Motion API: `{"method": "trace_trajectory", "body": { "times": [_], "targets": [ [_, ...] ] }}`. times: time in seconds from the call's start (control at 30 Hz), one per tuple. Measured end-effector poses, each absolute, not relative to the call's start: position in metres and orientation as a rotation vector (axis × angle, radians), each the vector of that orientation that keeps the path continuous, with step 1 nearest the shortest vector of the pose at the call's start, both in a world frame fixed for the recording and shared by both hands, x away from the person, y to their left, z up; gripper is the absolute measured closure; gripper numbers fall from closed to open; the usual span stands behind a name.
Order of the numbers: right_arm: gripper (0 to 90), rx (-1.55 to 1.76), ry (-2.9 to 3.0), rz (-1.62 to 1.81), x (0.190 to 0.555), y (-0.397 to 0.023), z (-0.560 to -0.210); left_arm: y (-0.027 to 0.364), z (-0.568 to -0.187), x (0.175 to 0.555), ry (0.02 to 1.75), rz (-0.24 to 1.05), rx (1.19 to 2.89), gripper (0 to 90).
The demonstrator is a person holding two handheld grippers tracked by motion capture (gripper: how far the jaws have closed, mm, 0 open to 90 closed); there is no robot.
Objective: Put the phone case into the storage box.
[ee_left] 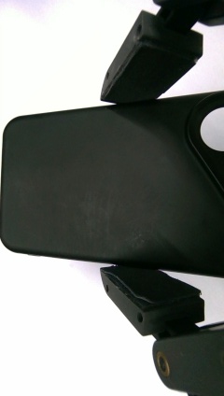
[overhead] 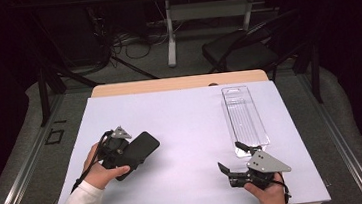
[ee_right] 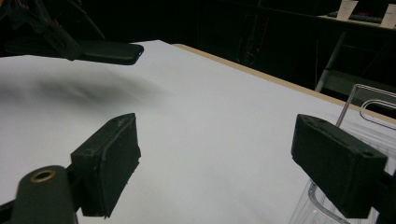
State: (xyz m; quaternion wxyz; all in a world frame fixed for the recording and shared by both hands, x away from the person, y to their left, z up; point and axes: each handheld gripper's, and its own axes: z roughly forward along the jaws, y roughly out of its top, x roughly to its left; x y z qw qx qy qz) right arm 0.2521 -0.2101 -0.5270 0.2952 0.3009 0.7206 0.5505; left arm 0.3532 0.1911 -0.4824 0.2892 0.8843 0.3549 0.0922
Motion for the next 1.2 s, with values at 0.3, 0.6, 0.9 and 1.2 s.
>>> {"method": "trace_trajectory", "body": {
  "times": [0.3, 0.6, 0.9, 1.2],
  "targets": [
    [14.2, 0.801, 1.92, 1.463, 0.252, -0.21, -0.527, 0.17, -0.468, 0.358, 0.886, 0.23, 2.367, 14.7],
    [14.2, 0.8, 1.924, 1.462, 0.252, -0.21, -0.527, 0.147, -0.463, 0.361, 0.83, 0.212, 2.38, 14.7],
    [14.2, 0.799, 1.924, 1.464, 0.253, -0.21, -0.527, 0.122, -0.454, 0.361, 0.768, 0.191, 2.379, 14.8],
    [14.2, 0.798, 1.925, 1.464, 0.252, -0.21, -0.527, 0.1, -0.448, 0.36, 0.716, 0.151, 2.375, 14.8]
  ]
}}
